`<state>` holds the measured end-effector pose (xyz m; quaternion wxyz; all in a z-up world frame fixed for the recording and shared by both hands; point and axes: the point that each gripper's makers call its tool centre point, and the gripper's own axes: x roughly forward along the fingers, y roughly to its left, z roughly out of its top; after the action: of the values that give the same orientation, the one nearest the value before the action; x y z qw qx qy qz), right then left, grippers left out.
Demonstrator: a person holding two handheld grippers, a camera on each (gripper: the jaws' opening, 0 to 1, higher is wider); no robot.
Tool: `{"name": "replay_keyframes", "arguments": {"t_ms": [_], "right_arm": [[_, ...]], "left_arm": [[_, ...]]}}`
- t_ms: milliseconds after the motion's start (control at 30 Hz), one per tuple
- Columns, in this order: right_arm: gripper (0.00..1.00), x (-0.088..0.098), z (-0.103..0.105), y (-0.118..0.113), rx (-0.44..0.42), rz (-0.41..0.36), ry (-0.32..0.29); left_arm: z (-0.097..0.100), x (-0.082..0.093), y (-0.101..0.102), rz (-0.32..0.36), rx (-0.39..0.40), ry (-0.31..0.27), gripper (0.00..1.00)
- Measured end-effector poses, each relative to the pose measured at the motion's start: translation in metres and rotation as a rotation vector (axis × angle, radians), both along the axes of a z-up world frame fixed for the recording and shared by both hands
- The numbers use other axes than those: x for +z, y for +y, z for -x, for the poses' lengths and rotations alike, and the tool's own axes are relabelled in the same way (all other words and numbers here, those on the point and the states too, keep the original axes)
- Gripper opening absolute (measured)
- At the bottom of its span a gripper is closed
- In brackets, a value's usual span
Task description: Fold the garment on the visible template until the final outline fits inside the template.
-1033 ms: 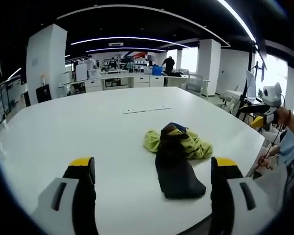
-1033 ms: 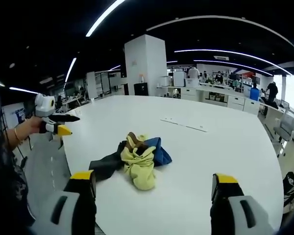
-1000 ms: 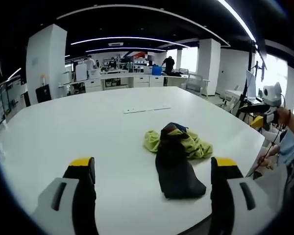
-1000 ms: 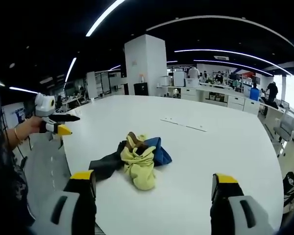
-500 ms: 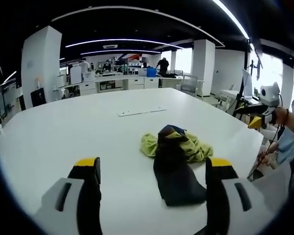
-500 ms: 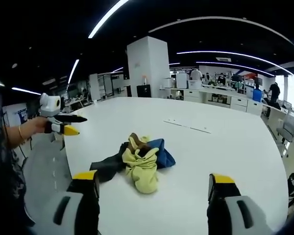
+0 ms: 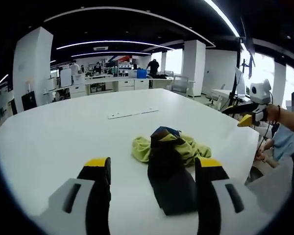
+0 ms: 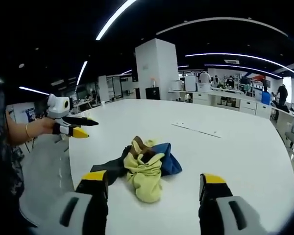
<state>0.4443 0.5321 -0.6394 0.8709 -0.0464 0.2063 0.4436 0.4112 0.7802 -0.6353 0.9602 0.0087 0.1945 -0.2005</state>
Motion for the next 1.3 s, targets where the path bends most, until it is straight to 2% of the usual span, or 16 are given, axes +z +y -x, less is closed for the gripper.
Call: {"name": "replay_keyframes", "arguments": {"t_ms": [367, 1033, 1300], "right_arm": [[0.65, -0.006, -0.020, 0.016, 0.069, 0.021, 0.005], [0.57, -0.024, -0.058, 0.055, 0.228, 0.093, 0.021], [0.54, -0.029, -0.074, 0.071, 0.286, 0.125, 0.013]], "left_arm": [[-0.019, -0.019, -0.007, -0.002, -0.042, 0.012, 0.59], [-0.050, -0.050, -0.023, 0.017, -0.106, 0.055, 0.48], [-0.062, -0.058, -0.028, 0.027, -0.098, 0.056, 0.44]]}}
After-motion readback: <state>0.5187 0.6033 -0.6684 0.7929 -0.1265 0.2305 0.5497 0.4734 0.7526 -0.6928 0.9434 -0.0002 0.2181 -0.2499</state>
